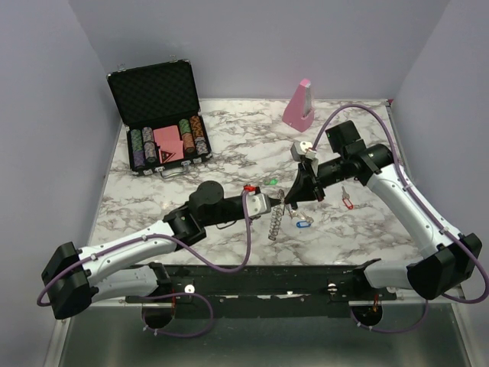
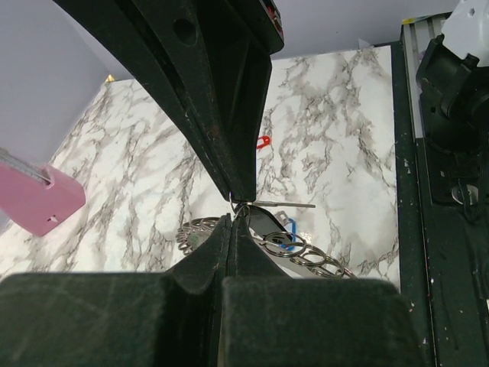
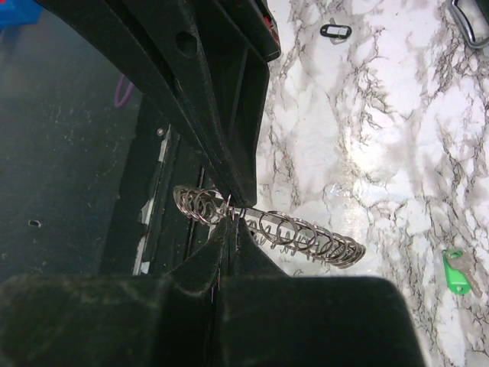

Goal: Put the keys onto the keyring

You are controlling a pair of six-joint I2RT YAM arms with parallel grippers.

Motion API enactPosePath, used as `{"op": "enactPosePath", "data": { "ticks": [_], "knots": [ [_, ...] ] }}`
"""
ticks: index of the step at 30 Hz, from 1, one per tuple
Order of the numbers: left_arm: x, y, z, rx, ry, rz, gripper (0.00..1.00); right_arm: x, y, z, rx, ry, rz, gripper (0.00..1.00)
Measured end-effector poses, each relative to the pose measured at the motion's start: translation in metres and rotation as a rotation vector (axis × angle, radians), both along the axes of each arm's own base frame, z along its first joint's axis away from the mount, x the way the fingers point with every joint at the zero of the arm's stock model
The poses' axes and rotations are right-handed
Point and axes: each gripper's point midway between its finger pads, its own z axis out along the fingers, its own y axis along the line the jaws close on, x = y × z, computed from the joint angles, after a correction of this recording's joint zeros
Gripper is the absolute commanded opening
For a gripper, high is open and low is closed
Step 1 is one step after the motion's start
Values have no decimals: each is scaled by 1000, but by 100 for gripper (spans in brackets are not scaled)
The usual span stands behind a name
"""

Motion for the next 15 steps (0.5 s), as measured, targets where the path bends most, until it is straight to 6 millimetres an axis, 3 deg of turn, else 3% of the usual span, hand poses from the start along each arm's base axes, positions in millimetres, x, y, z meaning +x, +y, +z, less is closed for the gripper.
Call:
{"op": "enactPosePath", "data": {
  "ticks": [15],
  "knots": [
    [-3,10,3,-73,-54,21,0,5,8,4,42,46,-22,0]
  ]
}}
